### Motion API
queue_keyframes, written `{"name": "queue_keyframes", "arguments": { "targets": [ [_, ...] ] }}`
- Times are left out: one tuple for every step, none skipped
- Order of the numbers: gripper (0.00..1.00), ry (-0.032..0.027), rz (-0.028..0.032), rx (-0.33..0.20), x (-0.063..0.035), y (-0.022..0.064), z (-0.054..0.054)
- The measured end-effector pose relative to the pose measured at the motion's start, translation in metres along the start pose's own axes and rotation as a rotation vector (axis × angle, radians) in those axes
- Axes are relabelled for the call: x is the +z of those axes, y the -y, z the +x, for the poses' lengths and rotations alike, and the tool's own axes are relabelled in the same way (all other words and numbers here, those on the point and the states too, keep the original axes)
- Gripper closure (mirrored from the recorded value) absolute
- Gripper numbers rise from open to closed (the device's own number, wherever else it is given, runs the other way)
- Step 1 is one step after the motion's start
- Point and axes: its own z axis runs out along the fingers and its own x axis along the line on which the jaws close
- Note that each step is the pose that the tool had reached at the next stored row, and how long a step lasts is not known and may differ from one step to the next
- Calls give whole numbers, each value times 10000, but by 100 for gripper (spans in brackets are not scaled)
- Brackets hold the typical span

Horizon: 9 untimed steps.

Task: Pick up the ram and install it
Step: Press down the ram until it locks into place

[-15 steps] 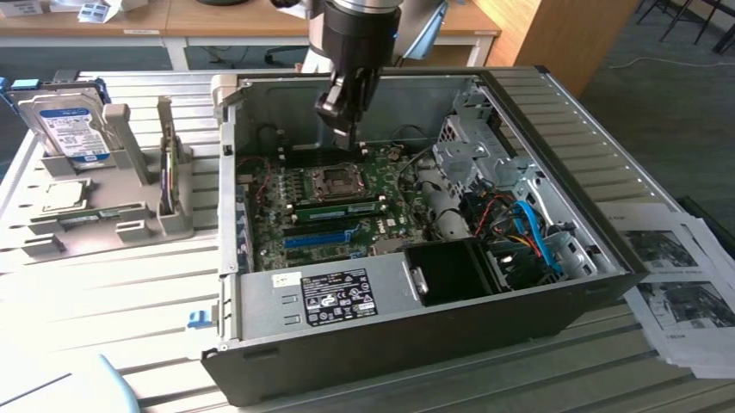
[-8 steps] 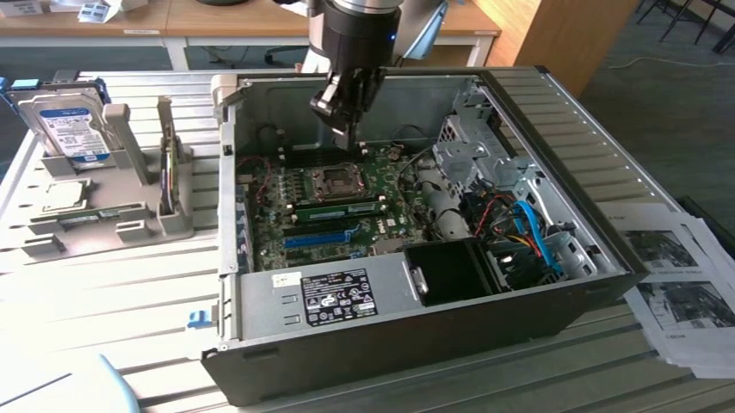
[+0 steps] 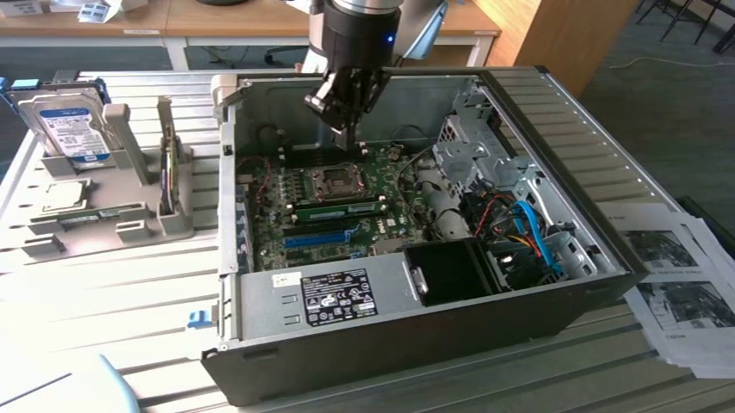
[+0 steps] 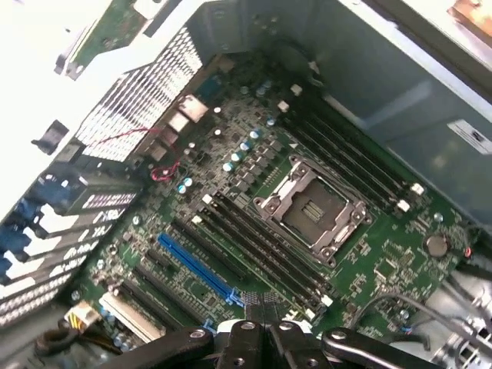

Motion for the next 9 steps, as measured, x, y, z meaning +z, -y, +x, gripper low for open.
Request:
{"name": "queue_keyframes", "arguments": {
  "targets": [
    [91,3,-7,155,0,0,0],
    [91,6,-13,311,1,0,0],
    [91,10,-19,471,1,0,0],
    [91,14,-26,629,2,0,0],
    [91,17,-33,784,2,0,0],
    [91,20,-39,937,2,0,0],
    [91,24,-46,1103,3,0,0],
    [91,27,-53,1257,3,0,0],
    [91,30,-59,1412,3,0,0]
  ]
}}
